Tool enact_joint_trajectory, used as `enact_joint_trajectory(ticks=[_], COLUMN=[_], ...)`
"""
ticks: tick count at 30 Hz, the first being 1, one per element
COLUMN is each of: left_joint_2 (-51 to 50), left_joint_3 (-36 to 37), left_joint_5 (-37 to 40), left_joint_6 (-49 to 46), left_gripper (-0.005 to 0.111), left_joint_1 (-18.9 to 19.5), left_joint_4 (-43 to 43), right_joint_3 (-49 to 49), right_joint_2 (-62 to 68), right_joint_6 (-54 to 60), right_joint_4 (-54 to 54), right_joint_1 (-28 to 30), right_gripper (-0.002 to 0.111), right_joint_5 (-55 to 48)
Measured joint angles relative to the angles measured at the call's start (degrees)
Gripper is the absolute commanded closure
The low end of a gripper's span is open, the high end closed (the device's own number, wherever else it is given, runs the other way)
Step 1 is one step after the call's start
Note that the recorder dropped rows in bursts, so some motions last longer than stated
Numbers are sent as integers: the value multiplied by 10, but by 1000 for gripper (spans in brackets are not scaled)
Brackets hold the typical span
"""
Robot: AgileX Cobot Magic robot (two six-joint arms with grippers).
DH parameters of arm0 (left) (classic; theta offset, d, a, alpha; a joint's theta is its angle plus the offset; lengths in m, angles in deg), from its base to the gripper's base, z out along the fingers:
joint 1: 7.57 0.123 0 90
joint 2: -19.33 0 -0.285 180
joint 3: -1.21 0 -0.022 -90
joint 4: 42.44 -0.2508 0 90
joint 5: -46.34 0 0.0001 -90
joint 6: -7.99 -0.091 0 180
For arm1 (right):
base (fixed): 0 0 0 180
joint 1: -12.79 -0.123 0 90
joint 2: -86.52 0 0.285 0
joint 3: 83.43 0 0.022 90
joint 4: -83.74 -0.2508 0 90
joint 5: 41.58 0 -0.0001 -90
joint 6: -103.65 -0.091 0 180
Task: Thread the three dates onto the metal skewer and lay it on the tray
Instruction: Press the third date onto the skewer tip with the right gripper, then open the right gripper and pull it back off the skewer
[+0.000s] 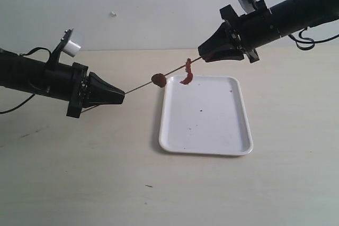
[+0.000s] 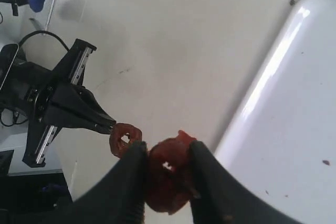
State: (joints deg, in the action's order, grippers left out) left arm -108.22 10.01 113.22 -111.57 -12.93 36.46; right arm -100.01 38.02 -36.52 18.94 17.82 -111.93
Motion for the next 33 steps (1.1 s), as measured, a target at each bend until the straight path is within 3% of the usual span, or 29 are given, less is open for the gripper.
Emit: enact_joint_trajectory(ticks=[5,7,10,12,19,26,29,33], left_joint_2=[0,0,0,0,0,0,0,-1], left_joint_3=[0,0,0,0,0,0,0,0], left_joint_5=[0,0,13,19,21,4,-1,-9], left_joint_6=[0,0,-1,-2,-2,37,80,167], left_gripper=[107,107,107,107,107,107,107,107], left_joint_1=[-3,-3,-6,-9,-9,-9,-12,-31], left_joint_4=[14,18,26,29,34,54,74,110], right_joint_3=[0,0,0,0,0,-28,-38,-41], right_joint_2=[0,0,0,0,0,0,0,0], right_joint_6=[1,7,18,26,35,42,43,56], right_joint_4=[-9,-16,-34,-41,-47,-58,-69,-105], right_joint_1=[-5,-5,-8,-9,-4,44,67,90], right_gripper=[81,72,43,40,40,42,52,77], right_joint_5=[2,2,2,2,2,2,2,2])
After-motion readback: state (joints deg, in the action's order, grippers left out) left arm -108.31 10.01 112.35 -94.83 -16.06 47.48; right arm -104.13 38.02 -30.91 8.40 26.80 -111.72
